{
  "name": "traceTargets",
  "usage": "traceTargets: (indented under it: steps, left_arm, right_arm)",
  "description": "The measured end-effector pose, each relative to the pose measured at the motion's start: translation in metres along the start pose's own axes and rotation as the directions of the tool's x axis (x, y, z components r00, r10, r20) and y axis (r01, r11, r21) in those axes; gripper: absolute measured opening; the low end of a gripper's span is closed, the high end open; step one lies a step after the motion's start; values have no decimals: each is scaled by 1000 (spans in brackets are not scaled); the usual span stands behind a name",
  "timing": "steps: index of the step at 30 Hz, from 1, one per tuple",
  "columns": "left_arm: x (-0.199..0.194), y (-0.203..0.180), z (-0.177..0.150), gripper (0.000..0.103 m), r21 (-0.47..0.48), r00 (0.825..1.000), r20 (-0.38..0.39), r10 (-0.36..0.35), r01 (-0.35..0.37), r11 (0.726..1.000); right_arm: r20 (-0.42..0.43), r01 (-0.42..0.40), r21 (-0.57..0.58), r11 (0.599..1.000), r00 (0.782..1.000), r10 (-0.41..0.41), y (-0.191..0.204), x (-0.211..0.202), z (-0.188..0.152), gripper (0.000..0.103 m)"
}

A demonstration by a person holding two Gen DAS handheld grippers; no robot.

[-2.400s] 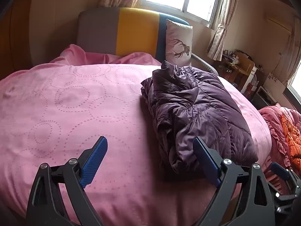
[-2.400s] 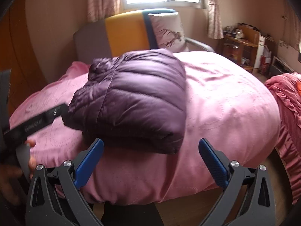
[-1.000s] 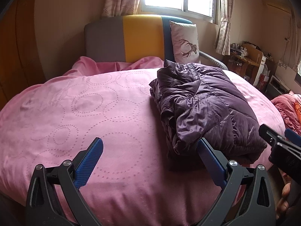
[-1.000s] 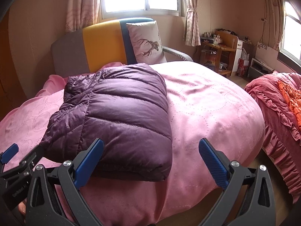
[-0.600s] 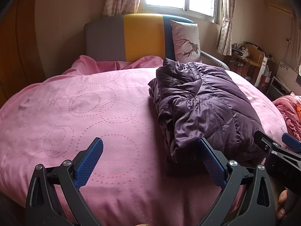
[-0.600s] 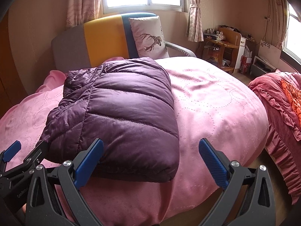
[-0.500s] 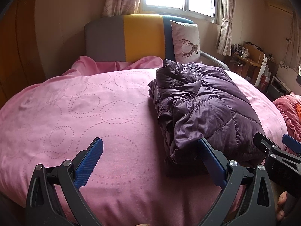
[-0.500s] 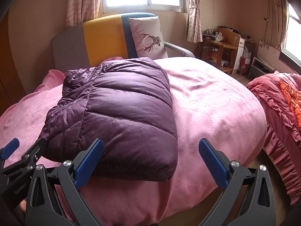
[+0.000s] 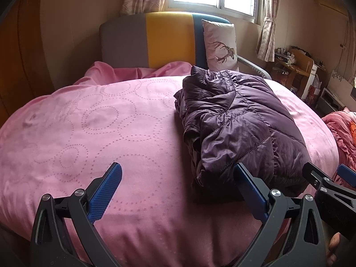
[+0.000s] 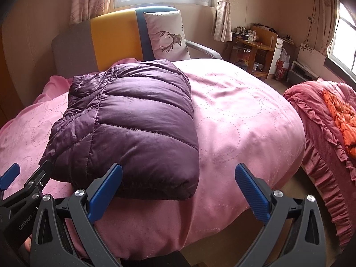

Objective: Fold large clothes

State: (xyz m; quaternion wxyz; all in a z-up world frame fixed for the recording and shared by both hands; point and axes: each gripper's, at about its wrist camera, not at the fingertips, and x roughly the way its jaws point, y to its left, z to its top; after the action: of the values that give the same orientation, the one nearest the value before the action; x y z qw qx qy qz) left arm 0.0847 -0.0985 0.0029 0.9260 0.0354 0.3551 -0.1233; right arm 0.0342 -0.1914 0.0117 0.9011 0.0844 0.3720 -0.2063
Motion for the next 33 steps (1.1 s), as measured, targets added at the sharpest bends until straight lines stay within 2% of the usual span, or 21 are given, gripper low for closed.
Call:
traceTargets:
  steps: [5,11,23,33]
  left_arm:
    - [-1,-1,-2,99,5,1000,-8,11,-11,1000]
    - [-1,2,-3,99,-13,1000,-24,1,-1,1000]
    - [-7,2,-2,99,-10,1000,-8,-1,1,1000]
    - [-10,-17,-2,99,44,999,4,-32,32,999]
  right_arm:
    - [5,24,-29,999,1000,-24,7,-2,-1,101]
    - [3,1,-24,1000,1000,-1,10,-2,-2,101]
    - [12,-11,-13,1000,1000,11,13,-4,-2,101]
    - [7,30,20,999,1000,-30,2,-3,-6,101]
